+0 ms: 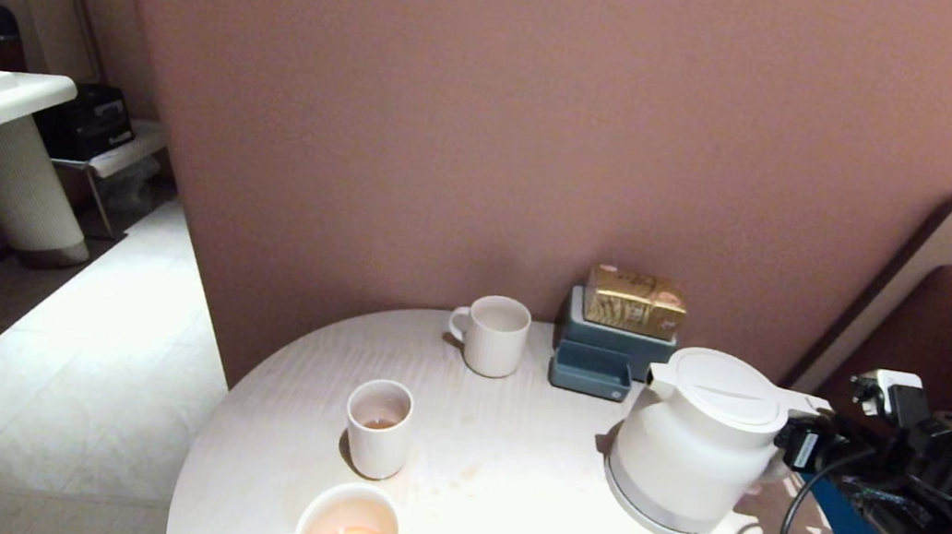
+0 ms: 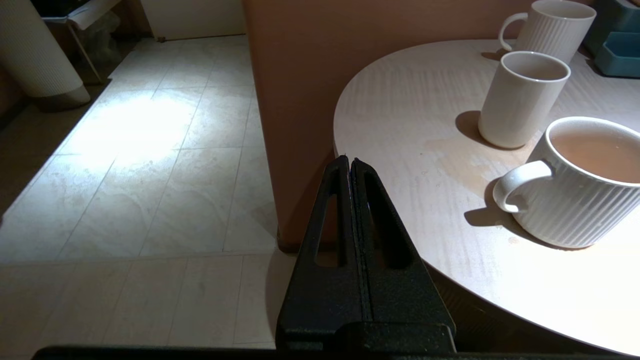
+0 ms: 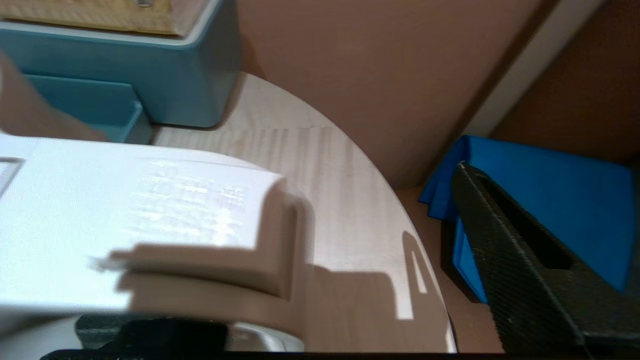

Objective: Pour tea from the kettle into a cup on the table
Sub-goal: Pick up the kettle

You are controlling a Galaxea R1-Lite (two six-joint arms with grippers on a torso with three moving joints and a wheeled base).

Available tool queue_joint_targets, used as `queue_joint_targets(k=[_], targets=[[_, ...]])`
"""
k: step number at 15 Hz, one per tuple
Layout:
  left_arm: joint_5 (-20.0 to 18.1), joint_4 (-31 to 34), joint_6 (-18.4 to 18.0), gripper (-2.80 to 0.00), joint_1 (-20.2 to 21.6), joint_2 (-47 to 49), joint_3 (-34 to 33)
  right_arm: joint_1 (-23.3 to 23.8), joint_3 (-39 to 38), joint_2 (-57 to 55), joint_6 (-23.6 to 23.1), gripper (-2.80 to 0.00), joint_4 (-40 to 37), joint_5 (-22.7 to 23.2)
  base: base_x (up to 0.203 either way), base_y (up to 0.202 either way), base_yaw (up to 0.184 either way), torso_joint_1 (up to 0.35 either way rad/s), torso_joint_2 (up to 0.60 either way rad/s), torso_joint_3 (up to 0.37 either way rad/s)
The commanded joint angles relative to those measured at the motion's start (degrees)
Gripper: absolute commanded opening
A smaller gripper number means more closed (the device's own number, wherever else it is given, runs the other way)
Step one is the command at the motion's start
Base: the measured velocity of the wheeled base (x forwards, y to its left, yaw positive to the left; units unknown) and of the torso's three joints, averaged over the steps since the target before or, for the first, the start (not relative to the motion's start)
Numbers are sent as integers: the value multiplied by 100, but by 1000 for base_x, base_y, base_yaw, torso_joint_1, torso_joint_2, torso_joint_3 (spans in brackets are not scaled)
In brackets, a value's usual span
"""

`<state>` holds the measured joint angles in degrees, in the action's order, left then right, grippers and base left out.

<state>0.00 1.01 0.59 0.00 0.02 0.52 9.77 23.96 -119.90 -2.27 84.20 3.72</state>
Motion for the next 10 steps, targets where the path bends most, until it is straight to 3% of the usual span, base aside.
queue_joint_targets(k=[1,10], targets=[[0,2,2,-280,0,1,0,-77,29,-48,-1,0,50,0,0,0,0,0,0,0],[0,-1,2,-280,0,-2,0,-168,0,-57,-10,0,61,-108,0,0,0,0,0,0]])
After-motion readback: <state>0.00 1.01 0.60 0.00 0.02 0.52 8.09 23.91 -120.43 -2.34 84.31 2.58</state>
